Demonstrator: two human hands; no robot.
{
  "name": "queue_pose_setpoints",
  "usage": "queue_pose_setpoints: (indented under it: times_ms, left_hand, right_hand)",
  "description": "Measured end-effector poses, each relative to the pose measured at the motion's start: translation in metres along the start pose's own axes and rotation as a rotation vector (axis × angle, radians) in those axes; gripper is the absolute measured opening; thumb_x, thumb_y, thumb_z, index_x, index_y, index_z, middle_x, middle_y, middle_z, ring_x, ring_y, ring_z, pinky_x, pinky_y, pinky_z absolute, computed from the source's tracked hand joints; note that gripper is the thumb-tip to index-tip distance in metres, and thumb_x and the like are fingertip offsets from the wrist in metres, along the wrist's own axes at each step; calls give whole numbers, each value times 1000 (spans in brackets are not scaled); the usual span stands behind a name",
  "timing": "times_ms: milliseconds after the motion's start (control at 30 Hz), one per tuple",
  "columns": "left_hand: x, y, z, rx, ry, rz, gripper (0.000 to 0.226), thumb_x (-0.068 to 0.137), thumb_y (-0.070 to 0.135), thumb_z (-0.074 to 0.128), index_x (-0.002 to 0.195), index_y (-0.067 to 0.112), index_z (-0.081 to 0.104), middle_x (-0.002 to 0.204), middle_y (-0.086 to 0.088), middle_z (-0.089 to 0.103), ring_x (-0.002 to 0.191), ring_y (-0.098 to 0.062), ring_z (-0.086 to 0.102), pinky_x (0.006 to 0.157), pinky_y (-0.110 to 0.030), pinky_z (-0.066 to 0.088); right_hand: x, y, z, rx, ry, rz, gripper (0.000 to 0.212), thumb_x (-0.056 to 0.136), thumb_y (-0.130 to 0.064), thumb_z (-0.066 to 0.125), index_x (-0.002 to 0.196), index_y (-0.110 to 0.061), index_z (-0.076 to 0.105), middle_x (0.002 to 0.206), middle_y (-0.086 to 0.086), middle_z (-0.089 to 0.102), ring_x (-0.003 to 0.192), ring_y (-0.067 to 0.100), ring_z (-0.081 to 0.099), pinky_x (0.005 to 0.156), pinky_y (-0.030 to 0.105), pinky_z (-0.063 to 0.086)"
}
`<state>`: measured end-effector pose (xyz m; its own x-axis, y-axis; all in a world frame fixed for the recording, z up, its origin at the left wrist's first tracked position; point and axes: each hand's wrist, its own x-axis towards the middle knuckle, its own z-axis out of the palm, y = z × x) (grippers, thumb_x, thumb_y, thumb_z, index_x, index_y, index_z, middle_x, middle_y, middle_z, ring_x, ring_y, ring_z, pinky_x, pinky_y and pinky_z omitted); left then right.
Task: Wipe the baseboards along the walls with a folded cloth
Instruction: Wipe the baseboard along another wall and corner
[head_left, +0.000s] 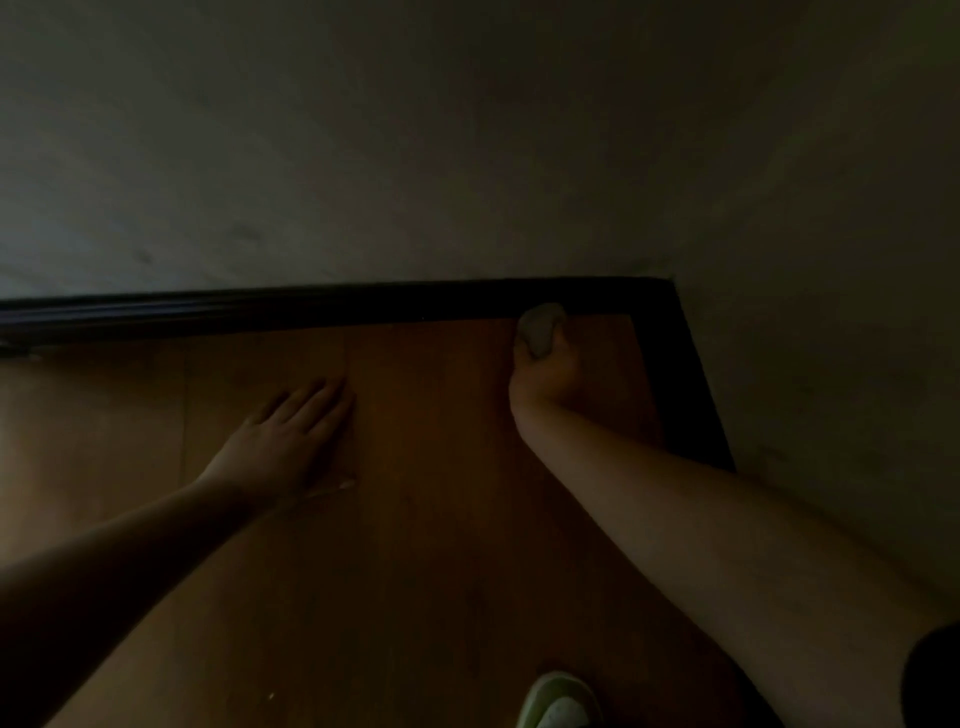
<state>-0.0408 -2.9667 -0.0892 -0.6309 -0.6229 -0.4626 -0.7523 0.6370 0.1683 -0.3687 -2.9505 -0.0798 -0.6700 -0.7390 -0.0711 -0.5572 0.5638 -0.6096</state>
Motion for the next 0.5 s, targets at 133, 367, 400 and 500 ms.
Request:
queue_pose_setpoints:
  times_ms: [133,367,400,500]
  left_hand:
    - [9,-1,1,127,2,10,110,81,87,3,151,9,33,158,-15,29,143,-34,36,110,-53,36]
    - [9,-9,-8,175,37,48,107,79,86,-4,154,14,23,160,-12,27,144,-34,33,111,-52,34]
    - [7,-12,-11,169,3,27,106,82,84,-1,152,11,32,156,-14,35,140,-37,40,108,-53,38]
    - [-5,-22,-12,141,13,-20,106,83,84,3,149,9,39,153,-15,40,137,-38,44,106,-54,39]
  right_hand:
    - [-18,-23,25,155,-191,16,54,92,-31,66,142,-17,51,137,8,55,124,24,52,106,34,42]
    - [-8,12,10,243,-65,73,54,90,-32,69,140,-19,53,136,6,56,127,23,51,110,40,39]
    - [-1,16,8,203,-1,189,60,91,-34,67,145,-20,47,146,6,47,135,25,43,116,43,30]
    - [11,5,11,90,84,343,67,95,-40,60,153,-21,33,158,8,28,145,28,26,120,45,12]
